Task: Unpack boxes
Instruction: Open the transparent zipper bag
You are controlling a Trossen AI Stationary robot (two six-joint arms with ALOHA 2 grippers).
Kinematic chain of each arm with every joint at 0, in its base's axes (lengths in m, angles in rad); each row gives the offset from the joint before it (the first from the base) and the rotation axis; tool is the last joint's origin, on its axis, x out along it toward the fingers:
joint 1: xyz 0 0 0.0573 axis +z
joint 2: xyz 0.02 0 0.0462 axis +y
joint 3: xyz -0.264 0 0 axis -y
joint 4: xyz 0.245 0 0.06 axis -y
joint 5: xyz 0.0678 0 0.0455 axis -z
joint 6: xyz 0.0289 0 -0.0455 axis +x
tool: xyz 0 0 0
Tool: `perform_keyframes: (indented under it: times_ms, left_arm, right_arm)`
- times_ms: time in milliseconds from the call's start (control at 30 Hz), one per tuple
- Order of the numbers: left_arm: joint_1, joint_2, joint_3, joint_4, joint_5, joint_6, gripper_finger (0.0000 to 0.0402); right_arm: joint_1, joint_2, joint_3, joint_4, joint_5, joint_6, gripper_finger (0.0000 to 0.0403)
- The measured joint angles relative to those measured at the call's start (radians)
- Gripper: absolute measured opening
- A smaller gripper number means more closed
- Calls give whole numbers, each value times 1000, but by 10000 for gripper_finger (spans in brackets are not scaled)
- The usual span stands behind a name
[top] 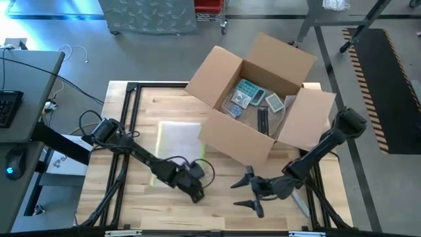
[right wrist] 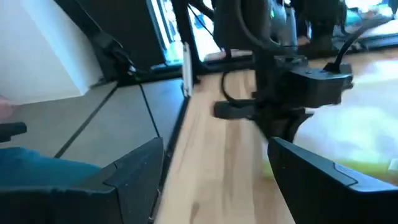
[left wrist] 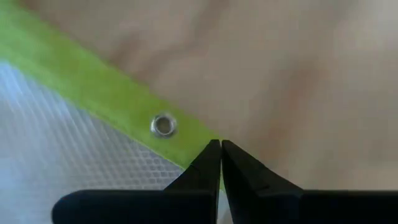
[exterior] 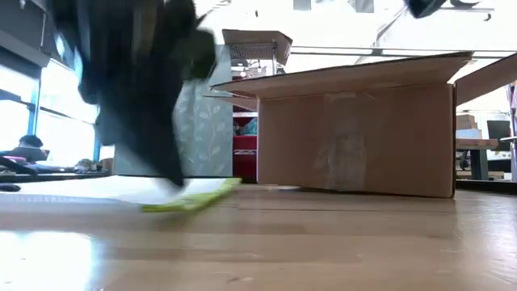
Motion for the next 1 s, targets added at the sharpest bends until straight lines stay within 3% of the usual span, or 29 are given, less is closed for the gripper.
perform_keyframes:
  times_ms: [100,233,333,467,700,900,1000]
  left_arm:
    - [-12,-24,90,-77,24,32,0]
    - [-43,-44,196,-447,-3,-68,0]
    - [-71,-43,195,-621,10,-160,0]
    - [-86,-15,98,-658,63,-228,0]
    - [-135,-14,-22,-625,88,-419,0]
    - [-263,-28,-23,-622,77,-612,0]
    - [-328,-29,-23,-595,68,-728,0]
  right_arm:
    - [28,-19,4,9,35,-26,275]
    - [46,-12,42,-17,63,-32,275]
    - [51,29,76,-115,81,-25,275]
    - [36,130,145,-241,51,76,275]
    - [-81,392,365,-255,-47,102,275]
    - [-245,621,530,-261,-349,147,275]
    - [-299,708,612,-321,-421,176,275]
